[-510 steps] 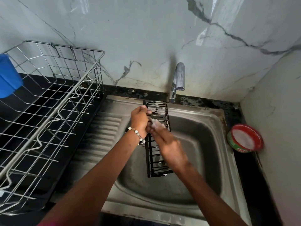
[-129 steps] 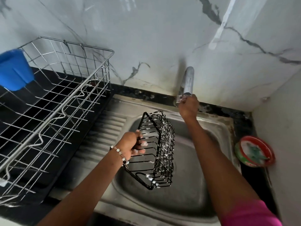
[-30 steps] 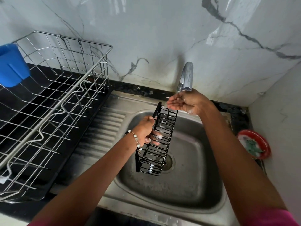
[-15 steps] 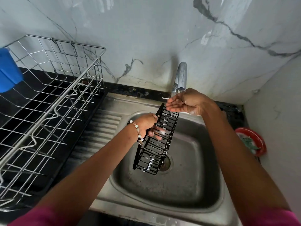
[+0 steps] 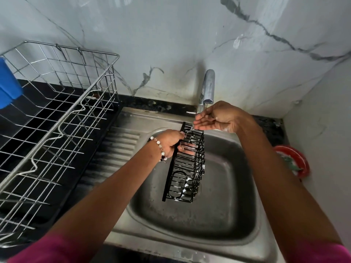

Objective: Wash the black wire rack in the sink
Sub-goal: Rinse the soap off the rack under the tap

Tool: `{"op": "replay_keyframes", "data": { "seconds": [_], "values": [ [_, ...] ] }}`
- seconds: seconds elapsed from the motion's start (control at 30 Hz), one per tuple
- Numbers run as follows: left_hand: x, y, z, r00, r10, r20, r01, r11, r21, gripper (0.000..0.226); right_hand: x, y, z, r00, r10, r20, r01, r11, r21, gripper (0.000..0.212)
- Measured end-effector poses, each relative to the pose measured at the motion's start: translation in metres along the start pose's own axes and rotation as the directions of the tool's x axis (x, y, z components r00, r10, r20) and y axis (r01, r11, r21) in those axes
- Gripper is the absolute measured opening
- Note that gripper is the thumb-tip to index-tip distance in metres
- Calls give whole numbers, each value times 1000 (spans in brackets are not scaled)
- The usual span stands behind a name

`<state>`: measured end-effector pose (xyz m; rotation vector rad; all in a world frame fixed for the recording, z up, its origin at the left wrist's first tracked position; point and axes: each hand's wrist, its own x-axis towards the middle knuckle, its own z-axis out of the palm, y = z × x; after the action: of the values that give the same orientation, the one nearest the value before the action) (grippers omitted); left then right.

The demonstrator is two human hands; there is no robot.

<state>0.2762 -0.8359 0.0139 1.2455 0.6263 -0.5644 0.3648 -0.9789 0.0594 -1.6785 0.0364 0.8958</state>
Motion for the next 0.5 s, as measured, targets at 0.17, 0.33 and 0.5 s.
{"op": "replay_keyframes", "data": {
  "seconds": [0.17, 0.33, 0.5],
  "values": [
    [-3, -2, 1, 1000, 24, -7, -25, 994, -109, 33, -2, 1, 0, 999, 2, 32, -3, 1000, 22, 30],
    [-7, -2, 1, 1000, 4, 8, -3, 995, -103, 36, -4, 4, -1, 997, -7, 74, 3, 999, 49, 31],
    [1, -2, -3, 1000, -4, 12, 5, 994, -111, 36, -5, 5, -4, 999, 4, 43, -5, 1000, 15, 32]
  ]
}}
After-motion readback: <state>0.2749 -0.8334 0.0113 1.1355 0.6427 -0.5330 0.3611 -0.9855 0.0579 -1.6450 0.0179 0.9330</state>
